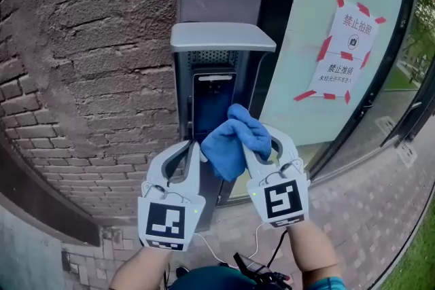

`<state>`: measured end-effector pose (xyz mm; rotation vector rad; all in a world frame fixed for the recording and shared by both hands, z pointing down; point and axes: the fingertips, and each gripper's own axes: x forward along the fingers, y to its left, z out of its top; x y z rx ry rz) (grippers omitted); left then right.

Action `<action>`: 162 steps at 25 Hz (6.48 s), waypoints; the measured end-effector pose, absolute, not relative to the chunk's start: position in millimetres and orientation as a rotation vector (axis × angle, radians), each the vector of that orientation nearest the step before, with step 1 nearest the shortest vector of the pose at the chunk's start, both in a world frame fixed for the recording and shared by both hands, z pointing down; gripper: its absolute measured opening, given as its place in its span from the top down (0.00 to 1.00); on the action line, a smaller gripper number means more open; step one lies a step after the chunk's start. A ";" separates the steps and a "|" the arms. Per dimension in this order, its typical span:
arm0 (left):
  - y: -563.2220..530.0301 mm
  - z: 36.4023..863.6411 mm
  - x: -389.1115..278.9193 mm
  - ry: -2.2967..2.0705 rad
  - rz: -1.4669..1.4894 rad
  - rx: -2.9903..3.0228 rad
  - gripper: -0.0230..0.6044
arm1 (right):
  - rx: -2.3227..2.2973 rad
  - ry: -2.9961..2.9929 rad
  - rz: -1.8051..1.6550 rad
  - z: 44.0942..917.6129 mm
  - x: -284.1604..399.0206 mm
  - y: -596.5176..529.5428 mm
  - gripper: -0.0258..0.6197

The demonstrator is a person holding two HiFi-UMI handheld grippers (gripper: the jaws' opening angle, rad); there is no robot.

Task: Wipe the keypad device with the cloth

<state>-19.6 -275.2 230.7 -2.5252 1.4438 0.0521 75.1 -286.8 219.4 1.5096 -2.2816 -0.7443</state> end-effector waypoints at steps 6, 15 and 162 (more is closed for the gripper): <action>-277.1 240.7 -22.3 1.453 0.029 -2.518 0.97 | 1.514 -2.346 -0.739 212.6 74.0 -276.4 0.89; -273.6 229.6 -36.2 1.468 0.063 -2.497 0.97 | 1.625 -2.306 -0.998 95.6 55.2 -271.0 0.89; -259.2 334.3 -27.6 1.431 -0.094 -2.706 0.97 | 1.547 -2.394 -0.668 228.0 51.8 -297.2 0.89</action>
